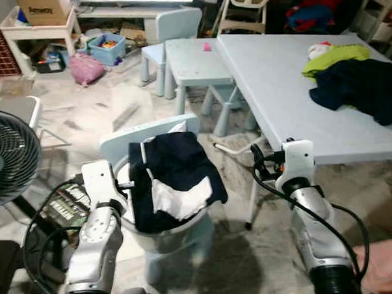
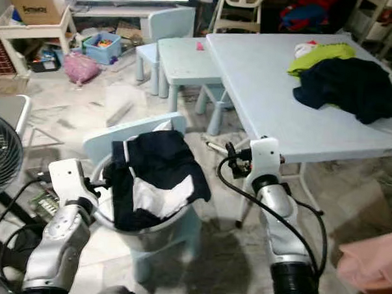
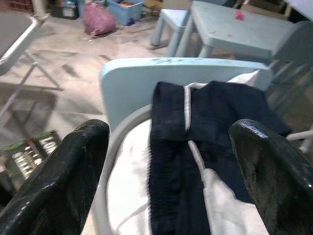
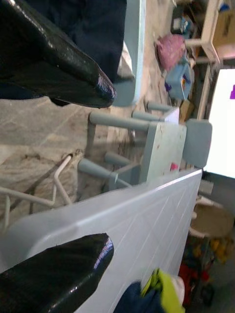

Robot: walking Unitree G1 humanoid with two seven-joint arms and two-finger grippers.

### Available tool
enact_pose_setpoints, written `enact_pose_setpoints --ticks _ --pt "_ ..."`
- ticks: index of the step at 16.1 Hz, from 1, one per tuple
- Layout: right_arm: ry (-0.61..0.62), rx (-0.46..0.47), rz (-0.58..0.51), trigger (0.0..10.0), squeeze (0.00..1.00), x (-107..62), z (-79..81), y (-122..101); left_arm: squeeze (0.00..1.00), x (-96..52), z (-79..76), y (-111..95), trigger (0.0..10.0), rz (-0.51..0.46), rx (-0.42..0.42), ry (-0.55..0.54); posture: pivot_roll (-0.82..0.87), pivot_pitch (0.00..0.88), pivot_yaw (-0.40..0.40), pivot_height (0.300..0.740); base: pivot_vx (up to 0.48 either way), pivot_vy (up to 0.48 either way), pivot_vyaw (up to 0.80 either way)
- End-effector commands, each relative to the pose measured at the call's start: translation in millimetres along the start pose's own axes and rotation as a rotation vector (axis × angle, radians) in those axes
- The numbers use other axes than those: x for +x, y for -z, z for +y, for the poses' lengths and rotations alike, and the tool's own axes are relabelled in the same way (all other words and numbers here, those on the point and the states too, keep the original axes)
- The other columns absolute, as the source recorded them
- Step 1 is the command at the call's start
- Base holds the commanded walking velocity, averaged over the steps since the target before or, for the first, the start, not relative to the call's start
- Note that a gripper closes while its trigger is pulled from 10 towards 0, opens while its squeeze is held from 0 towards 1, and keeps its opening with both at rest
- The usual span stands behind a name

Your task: Hang hanger

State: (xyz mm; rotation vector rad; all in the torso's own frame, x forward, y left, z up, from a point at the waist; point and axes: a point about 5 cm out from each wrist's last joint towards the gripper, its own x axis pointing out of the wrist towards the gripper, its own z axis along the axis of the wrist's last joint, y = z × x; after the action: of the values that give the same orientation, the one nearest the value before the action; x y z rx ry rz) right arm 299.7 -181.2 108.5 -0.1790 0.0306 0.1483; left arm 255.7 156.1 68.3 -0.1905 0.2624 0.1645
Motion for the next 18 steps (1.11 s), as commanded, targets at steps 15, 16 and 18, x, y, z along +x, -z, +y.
enact_pose_setpoints --ticks 15,16,18 --pt "0.032 0.006 -0.018 10.0 0.0 7.8 4.1 -4.1 0.0 2.9 -3.2 -2.8 10.0 0.031 0.002 -0.017 0.02 0.0 -0.011 0.74 0.0 -0.227 0.15" --pt "0.026 0.005 -0.017 10.0 0.0 7.9 4.7 -3.8 0.0 1.5 2.0 -1.5 10.0 0.033 0.0 -0.056 0.02 0.0 -0.017 0.74 0.0 0.0 0.0" --pt "0.016 0.0 -0.01 10.0 0.0 7.9 4.7 -3.0 0.0 -0.9 8.8 -0.7 10.0 0.03 0.012 -0.12 0.02 0.003 -0.02 0.74 0.0 0.0 0.0"
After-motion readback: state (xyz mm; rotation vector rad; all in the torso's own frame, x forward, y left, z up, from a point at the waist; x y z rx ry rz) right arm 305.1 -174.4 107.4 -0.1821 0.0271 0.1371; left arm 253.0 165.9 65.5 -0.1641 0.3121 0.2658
